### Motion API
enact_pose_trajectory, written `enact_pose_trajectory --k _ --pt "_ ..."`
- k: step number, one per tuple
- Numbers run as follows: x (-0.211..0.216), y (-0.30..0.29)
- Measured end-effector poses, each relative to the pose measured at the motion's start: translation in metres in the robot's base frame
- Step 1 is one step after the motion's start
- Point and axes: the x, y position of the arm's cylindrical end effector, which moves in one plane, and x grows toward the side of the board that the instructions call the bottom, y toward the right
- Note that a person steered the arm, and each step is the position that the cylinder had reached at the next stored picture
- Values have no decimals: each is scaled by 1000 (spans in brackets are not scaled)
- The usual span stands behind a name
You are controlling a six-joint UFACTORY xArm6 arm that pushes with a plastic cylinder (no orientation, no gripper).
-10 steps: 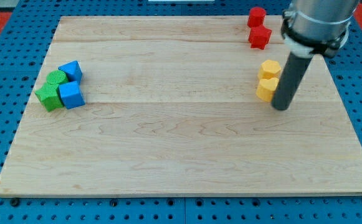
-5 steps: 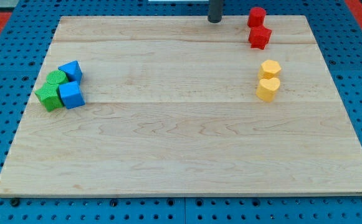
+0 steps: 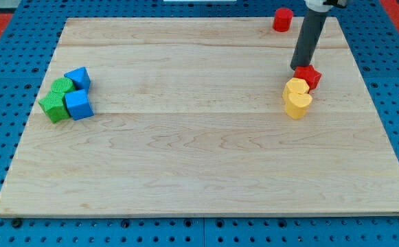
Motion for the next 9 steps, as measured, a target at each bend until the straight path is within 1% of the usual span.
enact_pose_trajectory --k 1,2,3,4,5,6,7,8,9 --pt "-64 72" --pt "-141 72" --pt "-141 72" --pt "-140 6" --pt "-111 -91" --pt "-72 -100" --pt "-112 -42" --pt "-140 -55" --pt "-139 -166"
